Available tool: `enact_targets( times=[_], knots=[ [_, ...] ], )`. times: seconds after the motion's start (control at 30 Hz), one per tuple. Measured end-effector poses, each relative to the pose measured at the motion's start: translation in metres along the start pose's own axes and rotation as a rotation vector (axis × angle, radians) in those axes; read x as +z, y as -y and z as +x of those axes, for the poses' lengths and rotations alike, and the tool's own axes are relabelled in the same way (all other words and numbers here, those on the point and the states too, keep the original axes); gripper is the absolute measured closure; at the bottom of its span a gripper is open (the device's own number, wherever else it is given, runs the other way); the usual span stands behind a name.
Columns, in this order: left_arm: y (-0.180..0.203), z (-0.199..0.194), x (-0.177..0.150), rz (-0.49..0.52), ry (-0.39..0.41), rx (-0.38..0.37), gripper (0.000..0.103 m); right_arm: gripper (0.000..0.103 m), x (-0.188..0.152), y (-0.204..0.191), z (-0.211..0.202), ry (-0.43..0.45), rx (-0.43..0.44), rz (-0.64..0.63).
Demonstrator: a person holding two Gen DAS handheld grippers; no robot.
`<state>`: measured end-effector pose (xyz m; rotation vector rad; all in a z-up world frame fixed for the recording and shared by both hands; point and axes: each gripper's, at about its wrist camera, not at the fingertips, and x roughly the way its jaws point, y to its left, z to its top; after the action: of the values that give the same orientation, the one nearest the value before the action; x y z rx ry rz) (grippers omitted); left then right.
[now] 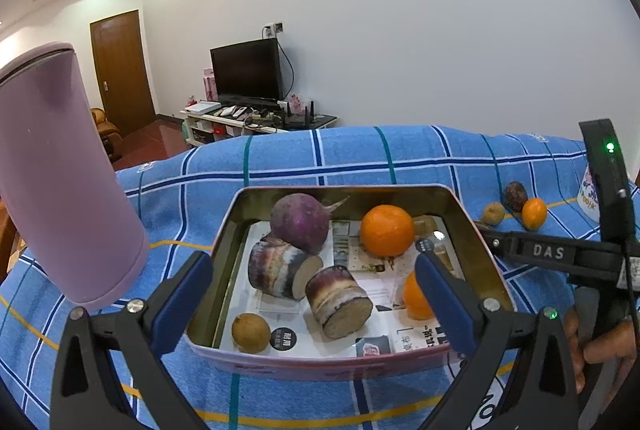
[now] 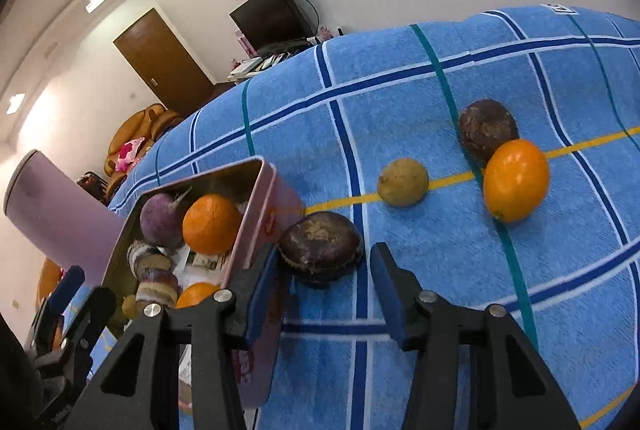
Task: Organize fruits
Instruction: 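Grasp the dark brown round fruit with the right tool, then grasp the loose orange with the left tool while the right tool holds the brown fruit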
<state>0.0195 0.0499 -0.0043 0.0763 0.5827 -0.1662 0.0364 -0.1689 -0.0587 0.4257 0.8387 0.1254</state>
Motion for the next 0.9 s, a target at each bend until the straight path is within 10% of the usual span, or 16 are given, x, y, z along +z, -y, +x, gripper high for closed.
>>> enact_targets(
  times=[0.5,0.9],
  knots=[
    [-0.001,-0.002,0.001,-0.066,-0.012,-0.069,0.0,0.058,0.001,0.009,-0.032,0.032,-0.067,-0.064],
    [0.089,-0.009,0.021,0.086,0.001,-0.146,0.003,0.058,0.01,0.078,-0.095,0.182,-0.213,-0.069]
  ],
)
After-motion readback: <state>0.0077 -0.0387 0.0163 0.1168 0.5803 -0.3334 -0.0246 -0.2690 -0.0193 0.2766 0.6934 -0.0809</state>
